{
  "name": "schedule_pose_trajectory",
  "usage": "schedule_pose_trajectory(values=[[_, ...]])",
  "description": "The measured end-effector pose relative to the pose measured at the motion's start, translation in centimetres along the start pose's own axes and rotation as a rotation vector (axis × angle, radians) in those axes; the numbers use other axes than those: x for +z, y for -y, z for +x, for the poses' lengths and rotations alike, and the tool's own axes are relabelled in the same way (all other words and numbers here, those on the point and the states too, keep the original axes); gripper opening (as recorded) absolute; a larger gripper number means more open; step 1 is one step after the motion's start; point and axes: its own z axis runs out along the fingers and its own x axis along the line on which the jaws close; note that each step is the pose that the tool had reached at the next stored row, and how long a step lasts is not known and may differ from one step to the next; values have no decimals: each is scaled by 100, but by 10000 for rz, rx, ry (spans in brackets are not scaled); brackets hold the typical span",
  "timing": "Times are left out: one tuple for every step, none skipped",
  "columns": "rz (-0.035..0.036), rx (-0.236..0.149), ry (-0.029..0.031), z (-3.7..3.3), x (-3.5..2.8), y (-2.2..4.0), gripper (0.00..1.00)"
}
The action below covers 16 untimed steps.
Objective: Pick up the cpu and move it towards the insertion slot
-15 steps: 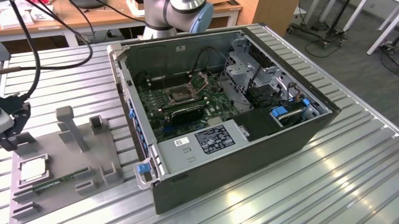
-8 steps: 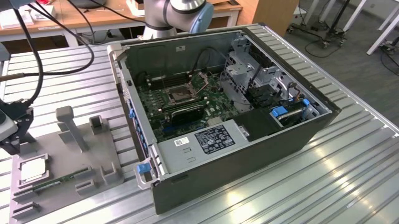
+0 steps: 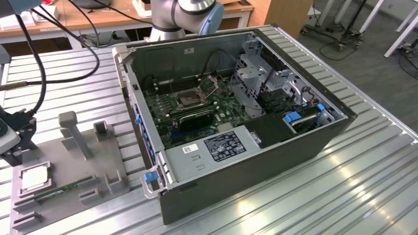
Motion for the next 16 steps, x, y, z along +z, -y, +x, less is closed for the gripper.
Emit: schedule_pose_trajectory(values=[[-1, 0, 2, 0, 13, 9, 11], [-2, 0, 3, 0, 26, 13, 11], [-1, 1, 2, 0, 42, 16, 11], [0, 2, 0, 1, 57, 20, 11], [0, 1, 1, 1, 71, 23, 11], [0, 1, 1, 1, 83, 26, 11], [0, 0, 0, 1, 92, 29, 11], [0, 0, -1, 1, 97, 34, 11], [0, 0, -1, 1, 100, 38, 11], [0, 0, 1, 1, 104, 45, 11], [0, 0, 0, 1, 106, 53, 11], [0, 0, 1, 1, 109, 63, 11], [0, 0, 0, 1, 114, 71, 11], [0, 0, 0, 1, 123, 76, 11], [-2, 1, 3, 1, 136, 80, 11], [-1, 2, 2, 2, 150, 82, 11]])
